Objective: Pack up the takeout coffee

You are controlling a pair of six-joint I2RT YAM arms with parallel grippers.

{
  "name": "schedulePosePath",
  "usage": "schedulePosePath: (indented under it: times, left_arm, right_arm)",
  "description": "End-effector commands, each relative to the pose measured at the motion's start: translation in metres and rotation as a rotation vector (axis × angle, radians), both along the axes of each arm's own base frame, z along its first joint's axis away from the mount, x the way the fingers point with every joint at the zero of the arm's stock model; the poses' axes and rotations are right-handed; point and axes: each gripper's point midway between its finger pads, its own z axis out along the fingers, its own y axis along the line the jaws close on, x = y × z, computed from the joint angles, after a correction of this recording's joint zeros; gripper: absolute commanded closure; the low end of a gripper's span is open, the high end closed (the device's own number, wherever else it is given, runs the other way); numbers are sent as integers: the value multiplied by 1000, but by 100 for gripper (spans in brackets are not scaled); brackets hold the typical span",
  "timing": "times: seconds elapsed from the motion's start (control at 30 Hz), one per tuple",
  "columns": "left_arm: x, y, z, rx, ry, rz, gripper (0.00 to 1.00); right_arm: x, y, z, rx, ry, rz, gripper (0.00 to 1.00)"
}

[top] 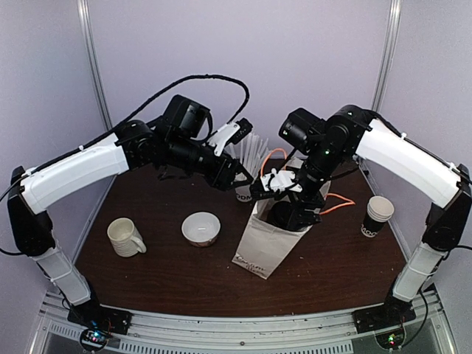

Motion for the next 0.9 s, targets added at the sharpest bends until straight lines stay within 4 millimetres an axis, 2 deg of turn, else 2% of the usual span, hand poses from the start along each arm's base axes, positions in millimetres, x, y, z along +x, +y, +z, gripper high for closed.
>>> schedulePosePath:
  times: [0.0,0.2,0.37,0.47,0.6,0.73,0.87]
  left_arm:
    - [-10,9,44,-133,-80,-17,46]
    - [-12,-1,40,-161,-61,-51,40]
    - [4,-18,51,-194,-86,-40,39]
    - [13,-31,47,-186,-58,-55,40]
    - [14,-43,48,-205,-33,-89,44]
    - [17,-46,41,-195,-8,-84,55]
    - [21,-46,36,-194,20,-71,76]
  right_arm:
    - [9,0,-14,-27,-16,5,1]
    - [12,-3,-27,-68,-5,12,1]
    - [13,-2,-29,-68,-10,19,1]
    - [14,-2,-28,-67,-14,21,1]
    - [15,-2,-26,-67,-23,22,1]
    - [16,-3,-24,-63,-33,22,1]
    - [16,-3,-17,-51,-46,23,1]
